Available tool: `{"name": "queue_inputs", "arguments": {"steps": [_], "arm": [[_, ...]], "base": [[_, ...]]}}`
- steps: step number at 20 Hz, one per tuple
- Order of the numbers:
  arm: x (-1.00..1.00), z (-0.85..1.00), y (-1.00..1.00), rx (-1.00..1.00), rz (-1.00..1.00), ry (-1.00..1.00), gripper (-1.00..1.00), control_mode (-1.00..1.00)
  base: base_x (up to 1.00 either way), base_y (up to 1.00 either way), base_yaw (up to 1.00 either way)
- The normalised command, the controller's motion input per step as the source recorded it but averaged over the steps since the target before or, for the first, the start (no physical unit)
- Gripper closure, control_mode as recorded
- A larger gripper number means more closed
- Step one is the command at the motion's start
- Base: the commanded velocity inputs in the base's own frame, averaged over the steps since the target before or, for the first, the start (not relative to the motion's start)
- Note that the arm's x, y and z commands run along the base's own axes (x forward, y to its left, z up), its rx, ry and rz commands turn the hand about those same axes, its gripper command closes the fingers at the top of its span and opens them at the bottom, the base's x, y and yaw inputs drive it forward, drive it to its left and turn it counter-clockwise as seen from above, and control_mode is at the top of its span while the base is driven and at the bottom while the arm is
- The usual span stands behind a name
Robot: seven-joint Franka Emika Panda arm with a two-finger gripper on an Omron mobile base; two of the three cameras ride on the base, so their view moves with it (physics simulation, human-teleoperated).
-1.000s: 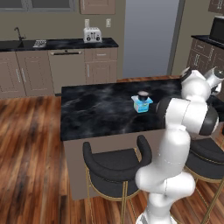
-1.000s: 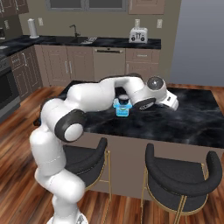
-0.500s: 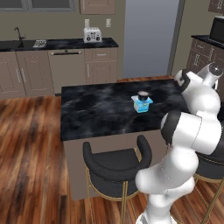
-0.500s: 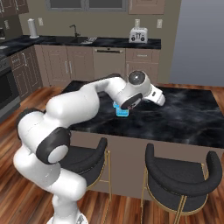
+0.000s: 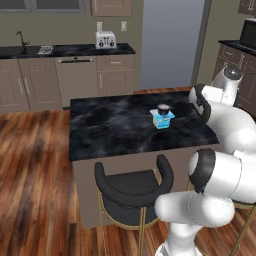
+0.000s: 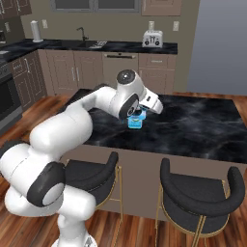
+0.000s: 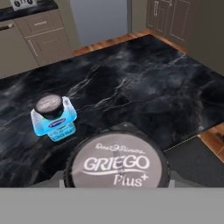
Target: Stack the yogurt containers by placing the smaller containers on top of the larger containers.
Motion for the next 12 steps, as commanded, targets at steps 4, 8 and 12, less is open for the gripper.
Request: {"name": "queue_inputs", "arguments": {"steps": [4,8,12], "arm": [[-0.04,0.04,0.49,0.00,0.00,0.07,1.00,-1.00],[0.13,0.00,0.33,0.00,0.01,0.04,1.00,-1.00],[0.34,0.00,0.26,0.00,0.05,0.01,1.00,-1.00]], "base": [[0.00,0.00,0.00],[0.00,0.00,0.00],[0.00,0.00,0.00]]}}
